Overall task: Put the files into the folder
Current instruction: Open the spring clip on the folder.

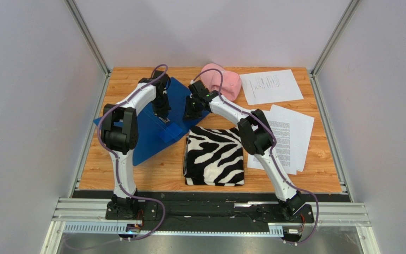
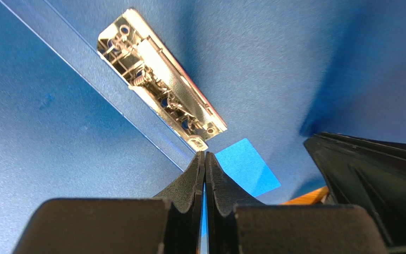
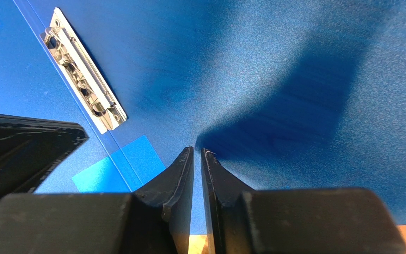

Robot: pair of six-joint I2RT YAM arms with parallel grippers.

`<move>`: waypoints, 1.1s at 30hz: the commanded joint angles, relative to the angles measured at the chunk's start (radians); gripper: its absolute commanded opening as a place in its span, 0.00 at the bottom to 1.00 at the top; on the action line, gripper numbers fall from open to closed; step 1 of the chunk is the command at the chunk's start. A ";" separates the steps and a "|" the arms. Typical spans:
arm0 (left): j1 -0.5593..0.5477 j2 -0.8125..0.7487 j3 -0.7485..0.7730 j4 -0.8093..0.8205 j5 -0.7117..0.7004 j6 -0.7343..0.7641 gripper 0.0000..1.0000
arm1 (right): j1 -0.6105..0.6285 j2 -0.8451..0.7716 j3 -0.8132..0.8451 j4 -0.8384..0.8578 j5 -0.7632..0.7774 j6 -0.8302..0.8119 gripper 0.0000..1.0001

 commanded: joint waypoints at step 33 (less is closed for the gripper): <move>-0.013 0.091 0.044 -0.022 -0.042 -0.068 0.00 | 0.003 -0.016 -0.044 -0.017 -0.004 0.002 0.18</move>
